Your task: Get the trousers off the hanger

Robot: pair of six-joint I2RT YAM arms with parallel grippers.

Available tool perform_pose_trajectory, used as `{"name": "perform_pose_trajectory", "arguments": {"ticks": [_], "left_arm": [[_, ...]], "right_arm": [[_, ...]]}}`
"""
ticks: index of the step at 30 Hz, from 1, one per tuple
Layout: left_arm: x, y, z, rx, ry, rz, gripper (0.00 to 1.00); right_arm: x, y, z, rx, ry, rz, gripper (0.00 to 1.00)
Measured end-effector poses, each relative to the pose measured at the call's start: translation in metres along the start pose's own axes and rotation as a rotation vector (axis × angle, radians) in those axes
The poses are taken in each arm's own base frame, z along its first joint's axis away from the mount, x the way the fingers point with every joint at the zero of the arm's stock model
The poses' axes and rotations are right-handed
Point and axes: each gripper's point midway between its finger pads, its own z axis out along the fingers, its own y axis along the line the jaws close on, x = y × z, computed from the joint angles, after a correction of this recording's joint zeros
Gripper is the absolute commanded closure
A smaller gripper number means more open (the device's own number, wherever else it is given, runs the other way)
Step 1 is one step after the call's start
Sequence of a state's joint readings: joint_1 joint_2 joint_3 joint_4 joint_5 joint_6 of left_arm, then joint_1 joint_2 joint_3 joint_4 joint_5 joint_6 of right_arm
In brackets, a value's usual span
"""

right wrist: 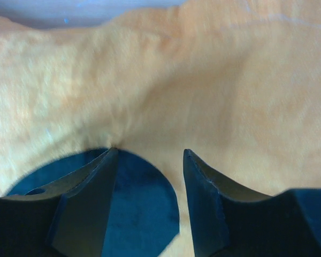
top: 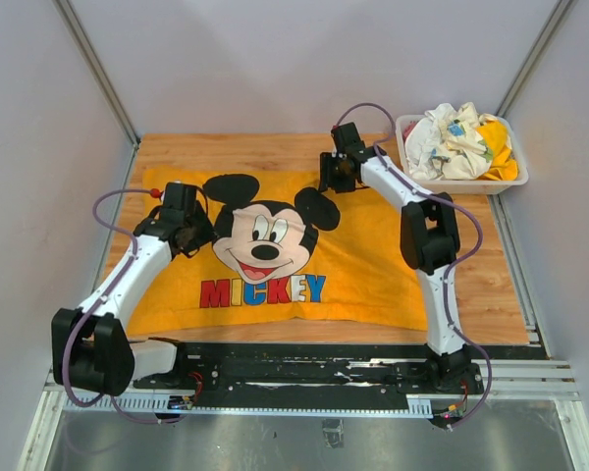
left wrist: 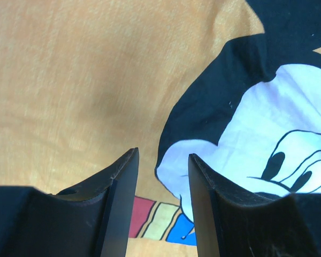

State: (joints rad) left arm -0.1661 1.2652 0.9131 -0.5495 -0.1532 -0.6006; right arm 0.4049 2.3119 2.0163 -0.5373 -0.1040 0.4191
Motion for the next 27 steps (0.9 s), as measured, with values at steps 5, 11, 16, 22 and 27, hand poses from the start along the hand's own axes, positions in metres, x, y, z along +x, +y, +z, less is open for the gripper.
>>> {"name": "perform_pose_trajectory", "arguments": {"ticks": [5, 11, 16, 22, 27], "left_arm": [[0.024, 0.017, -0.006, -0.029, 0.022, -0.074, 0.53], [0.073, 0.046, 0.002, -0.104, 0.126, -0.142, 0.53], [0.100, 0.061, 0.007, -0.153, 0.177, -0.184, 0.53], [0.118, 0.068, 0.013, -0.180, 0.207, -0.204, 0.57], [0.122, 0.068, 0.020, -0.198, 0.213, -0.195, 0.64]], "right_arm": [[0.019, -0.003, -0.040, 0.005, 0.015, -0.009, 0.45], [0.015, 0.015, -0.083, -0.037, -0.051, -0.057, 0.45], [0.021, 0.028, -0.082, -0.062, -0.051, -0.086, 0.45], [0.033, 0.028, -0.073, -0.071, -0.019, -0.092, 0.45], [0.040, 0.025, -0.061, -0.066, 0.007, -0.090, 0.46]]}}
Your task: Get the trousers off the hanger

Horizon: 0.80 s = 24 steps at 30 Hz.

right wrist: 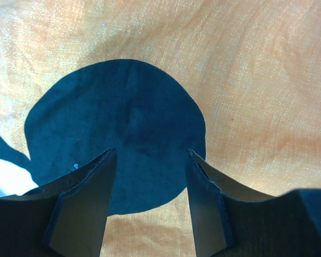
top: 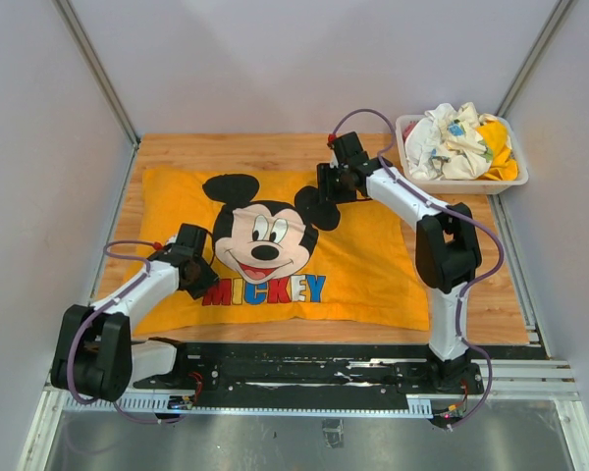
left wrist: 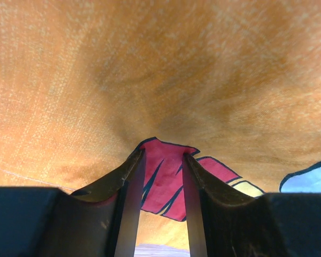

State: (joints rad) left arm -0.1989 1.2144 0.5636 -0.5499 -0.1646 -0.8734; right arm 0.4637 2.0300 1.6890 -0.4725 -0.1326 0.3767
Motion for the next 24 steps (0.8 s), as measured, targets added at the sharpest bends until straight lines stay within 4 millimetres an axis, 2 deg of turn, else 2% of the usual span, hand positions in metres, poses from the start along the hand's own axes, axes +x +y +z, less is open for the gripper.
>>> {"name": "perform_pose_trajectory", "arguments": {"ticks": [3, 5, 7, 13, 18, 21, 24], "left_arm": [[-0.001, -0.002, 0.002, -0.003, -0.008, 0.006, 0.77], [-0.002, -0.004, 0.004, -0.004, -0.015, 0.010, 0.91], [-0.004, -0.006, 0.006, 0.001, -0.021, 0.010, 0.99], [-0.007, -0.015, 0.008, 0.029, -0.037, 0.007, 1.00], [-0.002, -0.006, 0.001, 0.011, -0.029, 0.013, 1.00], [0.005, -0.001, -0.009, 0.004, -0.015, 0.018, 1.00], [0.008, -0.004, -0.028, 0.008, -0.006, 0.033, 1.00]], "right_arm": [[0.002, -0.001, 0.003, 0.002, 0.007, 0.001, 0.45], [0.002, -0.001, 0.003, 0.001, 0.005, 0.001, 0.46], [0.001, -0.001, 0.003, 0.001, 0.003, 0.000, 0.46], [0.001, -0.001, 0.003, 0.001, 0.003, 0.000, 0.46], [0.001, -0.001, 0.003, 0.002, 0.003, 0.000, 0.46], [0.003, -0.002, 0.005, 0.003, 0.008, -0.002, 0.46], [0.007, -0.002, 0.010, -0.001, 0.024, -0.001, 0.46]]}}
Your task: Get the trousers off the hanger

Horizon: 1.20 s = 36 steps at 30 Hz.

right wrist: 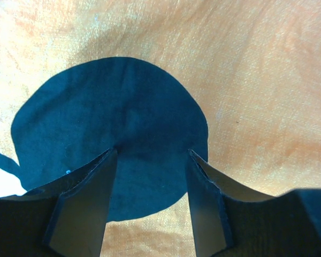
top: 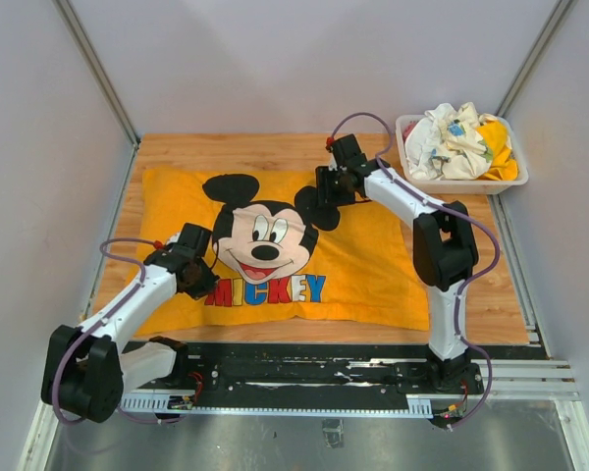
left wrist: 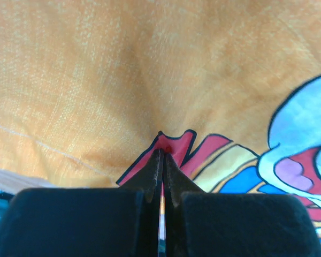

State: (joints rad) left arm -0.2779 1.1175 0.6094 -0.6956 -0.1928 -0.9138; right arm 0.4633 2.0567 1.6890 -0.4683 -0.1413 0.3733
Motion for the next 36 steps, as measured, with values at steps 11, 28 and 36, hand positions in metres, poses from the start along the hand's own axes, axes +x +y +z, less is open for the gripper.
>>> {"name": "perform_pose_trajectory", "arguments": {"ticks": [11, 28, 36], "left_arm": [[-0.004, 0.006, -0.030, 0.006, -0.018, -0.035, 1.00], [0.006, 0.020, -0.042, -0.017, -0.010, -0.022, 1.00], [0.012, 0.035, -0.055, -0.024, -0.005, -0.008, 1.00]], "right_arm": [[0.001, 0.017, 0.000, -0.099, 0.002, -0.009, 0.40], [0.045, 0.041, -0.107, -0.163, -0.074, -0.072, 0.40], [0.115, 0.116, -0.125, -0.331, 0.031, -0.269, 0.39]]}}
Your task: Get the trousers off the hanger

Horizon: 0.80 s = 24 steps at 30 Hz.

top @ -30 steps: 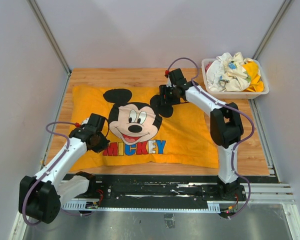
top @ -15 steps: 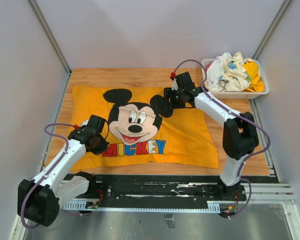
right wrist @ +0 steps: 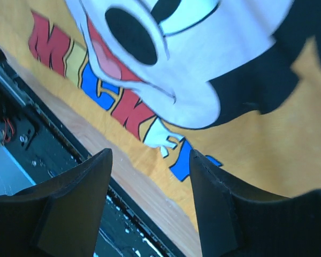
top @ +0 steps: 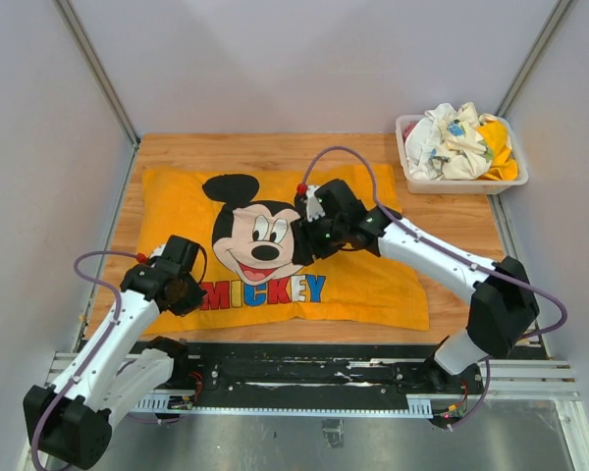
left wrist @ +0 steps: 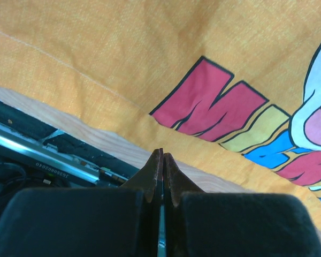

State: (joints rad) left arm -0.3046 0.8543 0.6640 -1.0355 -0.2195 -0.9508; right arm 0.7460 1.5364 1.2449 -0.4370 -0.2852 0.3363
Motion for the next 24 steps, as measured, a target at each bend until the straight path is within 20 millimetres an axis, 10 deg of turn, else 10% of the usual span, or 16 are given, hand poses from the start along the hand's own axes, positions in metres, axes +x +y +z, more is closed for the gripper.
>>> {"name": "perform_pose_trajectory", "arguments": {"ticks": [8, 18, 24], "left_arm": [[0.002, 0.003, -0.007, 0.023, -0.001, -0.001, 0.99], [-0.011, -0.012, -0.017, 0.060, -0.029, 0.014, 0.95], [-0.016, -0.015, -0.021, 0.076, -0.046, 0.028, 0.94]], "right_arm": [[0.060, 0.001, 0.037, 0.045, 0.181, -0.009, 0.34], [0.087, -0.010, 0.085, 0.129, 0.293, 0.079, 0.31], [0.080, -0.009, 0.110, 0.182, 0.291, 0.134, 0.58]]}}
